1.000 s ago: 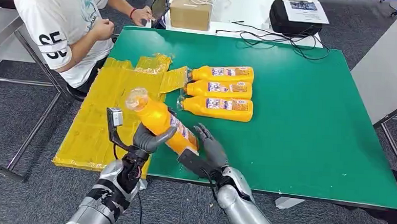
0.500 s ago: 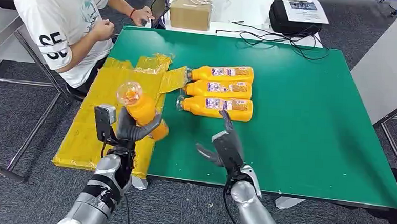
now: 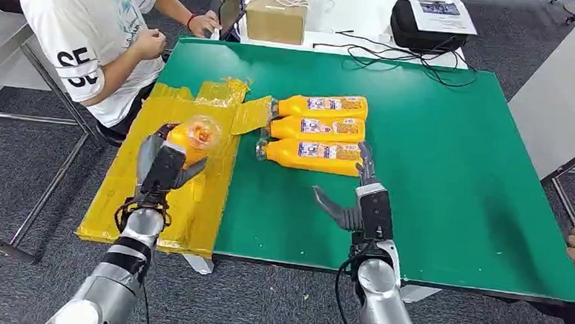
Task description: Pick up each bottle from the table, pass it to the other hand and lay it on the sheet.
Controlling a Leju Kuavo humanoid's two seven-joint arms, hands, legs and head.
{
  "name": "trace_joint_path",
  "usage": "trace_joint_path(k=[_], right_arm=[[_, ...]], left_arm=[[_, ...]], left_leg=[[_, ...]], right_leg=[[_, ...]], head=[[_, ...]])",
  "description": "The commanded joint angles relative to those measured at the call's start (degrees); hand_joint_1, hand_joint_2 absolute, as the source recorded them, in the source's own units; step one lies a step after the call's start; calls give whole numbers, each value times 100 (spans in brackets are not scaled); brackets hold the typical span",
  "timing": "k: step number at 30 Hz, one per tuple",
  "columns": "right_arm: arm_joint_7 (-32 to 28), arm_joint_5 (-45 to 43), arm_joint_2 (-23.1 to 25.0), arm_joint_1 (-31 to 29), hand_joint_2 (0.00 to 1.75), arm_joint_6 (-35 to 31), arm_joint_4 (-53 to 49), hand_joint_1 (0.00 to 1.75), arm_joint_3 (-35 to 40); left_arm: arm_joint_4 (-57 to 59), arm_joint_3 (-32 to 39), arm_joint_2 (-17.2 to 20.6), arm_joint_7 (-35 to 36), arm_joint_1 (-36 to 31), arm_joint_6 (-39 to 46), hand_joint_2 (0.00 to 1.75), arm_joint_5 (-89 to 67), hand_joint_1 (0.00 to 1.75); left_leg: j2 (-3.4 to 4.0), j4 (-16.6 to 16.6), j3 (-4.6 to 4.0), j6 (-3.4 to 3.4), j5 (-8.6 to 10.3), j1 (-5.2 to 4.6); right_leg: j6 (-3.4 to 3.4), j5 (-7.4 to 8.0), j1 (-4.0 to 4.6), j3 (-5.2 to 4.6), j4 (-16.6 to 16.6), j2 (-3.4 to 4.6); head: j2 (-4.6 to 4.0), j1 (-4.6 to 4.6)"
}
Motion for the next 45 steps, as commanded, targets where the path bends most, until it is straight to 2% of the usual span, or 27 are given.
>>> trace_joint_path(k=[1,4,5,6,9,17,22,35,36,45], right_arm=[[10,-67,-232,-20,175,222,-229,0,-232],[-8,-89,-276,-229,175,299,-124,0,-160],[4,-96,-297,-327,175,338,-63,0,-118],[20,-113,-304,-381,175,364,-23,0,-109],[22,-115,-307,-406,175,374,2,0,-100],[34,-120,-385,-565,175,478,99,0,20],[101,-135,-426,-742,175,613,242,0,202],[137,-123,-440,-824,175,628,374,0,306],[170,-121,-434,-850,175,619,414,0,314],[252,-107,-392,-1039,175,634,742,0,425]], left_arm=[[920,-256,1051,673,-309,542,175,-2883,175],[1512,-481,1352,721,-489,123,175,-3683,175],[1849,-729,1527,701,-644,-91,175,-4049,175],[2001,-810,1614,629,-720,-168,175,-4143,175],[2103,-793,1641,558,-755,-110,175,-4108,175],[2778,-1730,2004,581,-1328,-971,175,-4983,175],[3187,-2234,2283,230,-2016,-2236,175,-5078,175],[3183,-2295,2216,205,-2093,-2336,175,-4884,175],[3157,-2250,2176,220,-2076,-2268,175,-4783,0],[3118,-1963,2042,95,-1813,-2100,175,-4143,0]], left_leg=[[6,-4,19,-7,-6,3],[11,-2,40,-12,-15,7],[14,-4,11,-5,-1,6],[21,-1,32,-9,-12,10],[11,0,9,-6,-2,9],[1,2,12,-9,-3,11],[8,11,8,-14,-4,16],[7,0,25,-24,5,19],[5,-1,19,-23,9,16],[-2,-4,17,-23,11,15]], right_leg=[[-8,-5,4,15,-1,5],[-14,-15,7,32,3,7],[-5,0,5,4,-1,10],[-12,-9,9,22,4,17],[-6,-2,8,4,2,7],[-8,-6,9,10,4,1],[-11,-3,14,7,13,10],[-11,-2,17,19,12,9],[-9,0,14,13,12,7],[-9,1,13,13,9,5]], head=[[0,0],[0,0],[0,0],[0,0],[0,0],[0,0],[0,2],[0,2],[0,2],[0,2]])
